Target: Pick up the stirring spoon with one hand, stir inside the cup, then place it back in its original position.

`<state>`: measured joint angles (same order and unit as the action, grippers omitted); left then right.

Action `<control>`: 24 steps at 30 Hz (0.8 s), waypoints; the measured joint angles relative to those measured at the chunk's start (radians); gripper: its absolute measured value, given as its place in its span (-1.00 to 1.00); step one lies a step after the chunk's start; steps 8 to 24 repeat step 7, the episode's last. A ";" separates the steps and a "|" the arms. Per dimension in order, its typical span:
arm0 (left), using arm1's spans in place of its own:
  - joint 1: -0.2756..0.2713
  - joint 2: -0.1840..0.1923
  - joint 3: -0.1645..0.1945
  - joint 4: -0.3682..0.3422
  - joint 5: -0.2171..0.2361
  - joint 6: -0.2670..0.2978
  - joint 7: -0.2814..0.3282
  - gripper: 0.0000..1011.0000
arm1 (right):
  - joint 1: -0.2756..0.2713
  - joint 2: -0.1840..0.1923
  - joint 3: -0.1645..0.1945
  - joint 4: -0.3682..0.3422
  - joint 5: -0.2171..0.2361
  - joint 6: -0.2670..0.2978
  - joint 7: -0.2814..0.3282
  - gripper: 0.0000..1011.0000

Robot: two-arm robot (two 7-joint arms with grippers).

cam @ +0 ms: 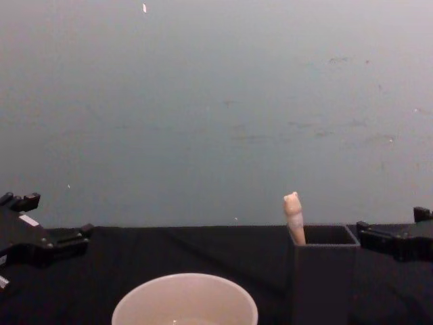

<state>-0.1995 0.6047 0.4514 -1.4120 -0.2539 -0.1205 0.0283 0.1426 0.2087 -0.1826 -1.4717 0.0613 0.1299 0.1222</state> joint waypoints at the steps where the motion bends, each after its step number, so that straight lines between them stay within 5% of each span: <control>1: 0.000 0.000 0.000 0.000 0.000 0.000 0.000 0.98 | 0.000 0.000 0.000 0.000 0.000 0.000 0.000 0.98; 24: 0.000 0.000 0.000 0.000 0.000 0.000 0.000 0.98 | 0.000 0.000 0.000 0.000 0.000 0.000 0.000 0.98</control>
